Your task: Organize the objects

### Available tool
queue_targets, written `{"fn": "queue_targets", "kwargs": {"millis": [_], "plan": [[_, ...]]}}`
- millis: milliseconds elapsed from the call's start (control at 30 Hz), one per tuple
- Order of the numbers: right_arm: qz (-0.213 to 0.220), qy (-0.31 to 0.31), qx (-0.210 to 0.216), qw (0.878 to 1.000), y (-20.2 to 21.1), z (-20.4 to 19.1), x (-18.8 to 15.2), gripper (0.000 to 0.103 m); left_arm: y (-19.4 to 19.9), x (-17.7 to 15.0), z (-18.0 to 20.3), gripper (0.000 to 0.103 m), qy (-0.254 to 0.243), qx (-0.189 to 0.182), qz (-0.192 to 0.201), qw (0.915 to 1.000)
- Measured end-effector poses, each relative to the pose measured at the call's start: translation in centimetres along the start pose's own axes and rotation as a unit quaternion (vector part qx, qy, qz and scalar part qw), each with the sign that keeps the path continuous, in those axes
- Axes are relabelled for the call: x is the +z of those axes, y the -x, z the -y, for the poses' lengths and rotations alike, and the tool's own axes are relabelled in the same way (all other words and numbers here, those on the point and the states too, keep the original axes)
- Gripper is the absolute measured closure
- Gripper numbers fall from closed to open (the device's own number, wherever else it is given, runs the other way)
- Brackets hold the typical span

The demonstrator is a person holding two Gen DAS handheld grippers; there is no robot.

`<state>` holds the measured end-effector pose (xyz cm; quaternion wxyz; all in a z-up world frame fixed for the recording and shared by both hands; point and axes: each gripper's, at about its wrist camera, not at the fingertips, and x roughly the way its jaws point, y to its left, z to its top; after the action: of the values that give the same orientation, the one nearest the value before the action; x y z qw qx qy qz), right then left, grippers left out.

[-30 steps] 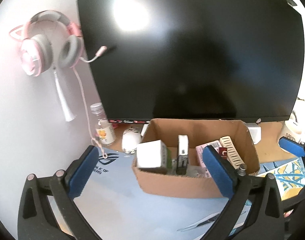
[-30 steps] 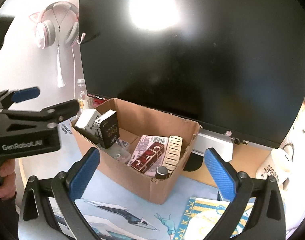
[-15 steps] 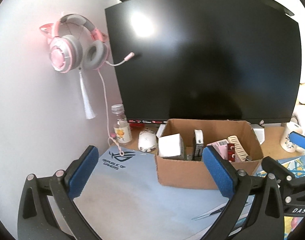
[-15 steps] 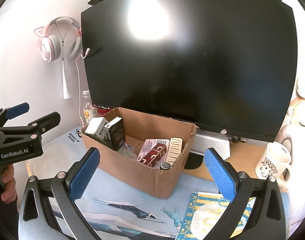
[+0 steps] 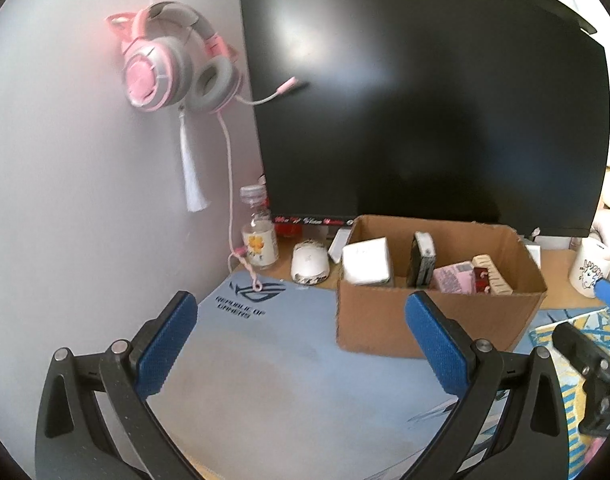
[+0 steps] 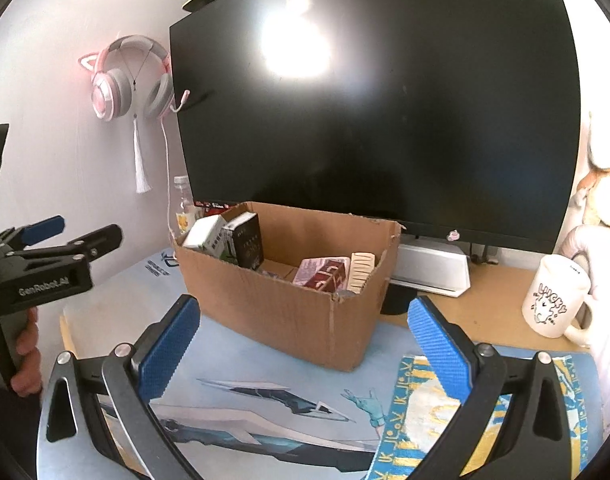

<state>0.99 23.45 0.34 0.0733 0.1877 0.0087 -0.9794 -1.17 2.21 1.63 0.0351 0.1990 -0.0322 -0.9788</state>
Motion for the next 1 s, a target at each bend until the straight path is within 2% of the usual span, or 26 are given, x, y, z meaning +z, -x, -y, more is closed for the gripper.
{"fn": "queue_targets", "kwargs": {"millis": [167,533,1000], "plan": [[0.020,0.013,-0.005,1.000,0.2,-0.2,-0.6,0.000,-0.1,-1.7,-0.5,0.000,-0.009,-0.002,-0.008,0.9999],[0.009,0.014,-0.014,1.000,-0.7,-0.6,-1.3,0.000,-0.4,-3.2,-0.5,0.000,-0.024,0.004,-0.009,0.9997],[-0.001,-0.046,-0.002,0.999,-1.0,1.7,-1.2,0.000,-1.1,-3.2,-0.5,0.000,-0.026,-0.011,-0.024,0.9993]]}}
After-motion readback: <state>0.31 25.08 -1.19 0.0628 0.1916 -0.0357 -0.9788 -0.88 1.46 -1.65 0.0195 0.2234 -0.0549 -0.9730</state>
